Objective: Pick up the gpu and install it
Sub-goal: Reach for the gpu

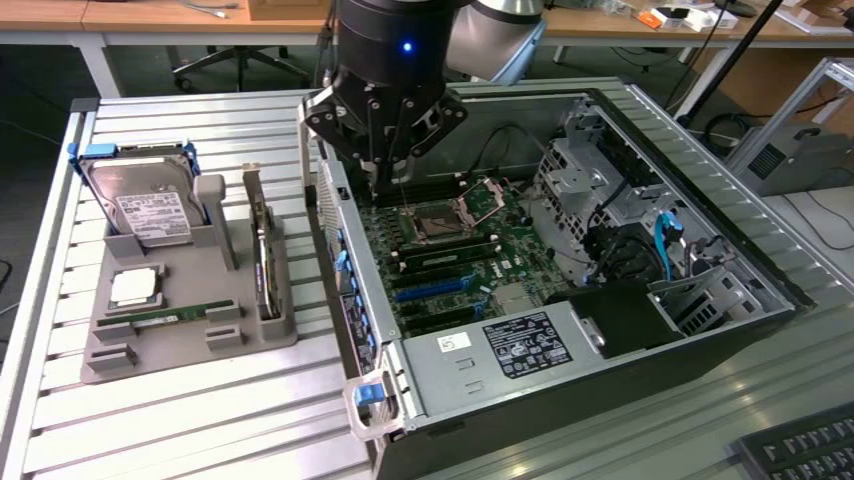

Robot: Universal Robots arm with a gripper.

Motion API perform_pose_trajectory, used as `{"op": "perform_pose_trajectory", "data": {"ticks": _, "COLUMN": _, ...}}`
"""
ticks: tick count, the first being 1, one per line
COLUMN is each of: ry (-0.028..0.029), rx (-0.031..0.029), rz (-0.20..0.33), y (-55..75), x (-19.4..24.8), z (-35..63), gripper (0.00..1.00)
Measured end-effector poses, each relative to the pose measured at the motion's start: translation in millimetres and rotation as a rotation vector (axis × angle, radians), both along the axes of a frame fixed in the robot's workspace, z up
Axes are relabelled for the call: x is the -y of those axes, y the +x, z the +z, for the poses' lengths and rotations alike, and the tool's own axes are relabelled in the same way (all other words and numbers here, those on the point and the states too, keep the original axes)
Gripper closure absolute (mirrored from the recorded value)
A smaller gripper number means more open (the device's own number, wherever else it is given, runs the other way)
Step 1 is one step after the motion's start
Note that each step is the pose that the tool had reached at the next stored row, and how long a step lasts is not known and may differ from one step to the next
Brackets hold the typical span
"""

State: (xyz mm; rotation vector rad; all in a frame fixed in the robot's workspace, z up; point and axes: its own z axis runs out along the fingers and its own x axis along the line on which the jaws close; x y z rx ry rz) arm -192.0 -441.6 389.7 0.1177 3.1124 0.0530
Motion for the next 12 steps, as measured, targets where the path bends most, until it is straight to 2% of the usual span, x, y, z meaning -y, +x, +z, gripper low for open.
{"op": "perform_pose_trajectory", "data": {"ticks": 12, "ry": 0.0, "rx": 0.0, "rz": 0.0, "y": -2.9, "x": 1.1, "z": -0.2, "gripper": 0.89}}
